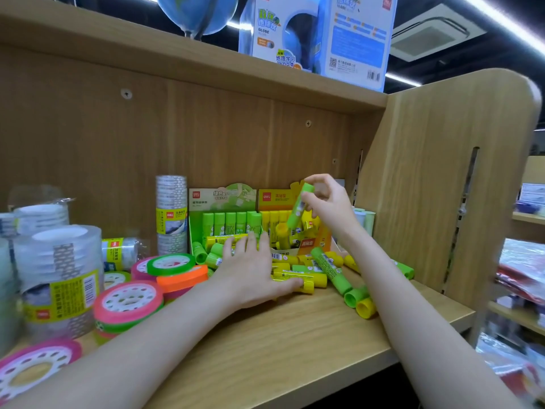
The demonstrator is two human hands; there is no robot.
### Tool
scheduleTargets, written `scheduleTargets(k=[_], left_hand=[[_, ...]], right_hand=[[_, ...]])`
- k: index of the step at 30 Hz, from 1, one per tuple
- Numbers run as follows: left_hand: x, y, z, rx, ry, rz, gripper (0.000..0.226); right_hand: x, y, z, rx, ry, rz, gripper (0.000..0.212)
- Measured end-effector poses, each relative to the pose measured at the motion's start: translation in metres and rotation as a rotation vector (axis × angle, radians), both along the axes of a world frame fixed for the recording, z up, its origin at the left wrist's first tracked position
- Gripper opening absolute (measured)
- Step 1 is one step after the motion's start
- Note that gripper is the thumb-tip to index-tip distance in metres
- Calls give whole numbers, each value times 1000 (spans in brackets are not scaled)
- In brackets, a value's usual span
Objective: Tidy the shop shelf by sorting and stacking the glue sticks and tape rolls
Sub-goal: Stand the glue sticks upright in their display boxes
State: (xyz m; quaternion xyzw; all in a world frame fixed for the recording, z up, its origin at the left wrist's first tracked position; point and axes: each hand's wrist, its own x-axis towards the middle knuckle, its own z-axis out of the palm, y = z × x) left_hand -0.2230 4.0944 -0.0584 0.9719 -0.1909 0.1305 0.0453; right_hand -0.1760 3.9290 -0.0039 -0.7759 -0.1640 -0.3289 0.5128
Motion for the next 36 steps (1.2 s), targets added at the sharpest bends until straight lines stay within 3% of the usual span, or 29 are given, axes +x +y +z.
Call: scheduleTargets(k=[3, 7, 10, 15, 19, 23, 28, 32, 36], left_hand=[[-1, 0, -1, -63, 0, 7, 117], [0, 1, -2, -96, -64, -31, 116], [0, 1, -2, -64, -56, -80, 102], [3, 0, -1, 63, -98, -322, 58], [6, 0, -3, 7, -125, -343, 51], [6, 1, -4, 13, -193, -415, 47], [3, -1, -1, 22, -170, -456, 36], [3, 0, -2, 10, -265, -286, 40], [4, -1, -3, -45, -220, -177, 48]], right_hand=[[-11, 3, -8, -81, 86, 70, 16], [-6, 13, -22, -524, 92, -72, 7], [-4, 6, -20, -663, -6, -304, 19], [-1, -4, -22, -1000, 189, -500, 26], [5, -5, -23, -890, 128, -474, 20], [13, -10, -21, -557, -60, -401, 13], [12, -6, -13, -306, -113, -352, 7], [11, -4, -9, -78, -35, -274, 14], [11, -2, -8, 203, 84, -119, 29]])
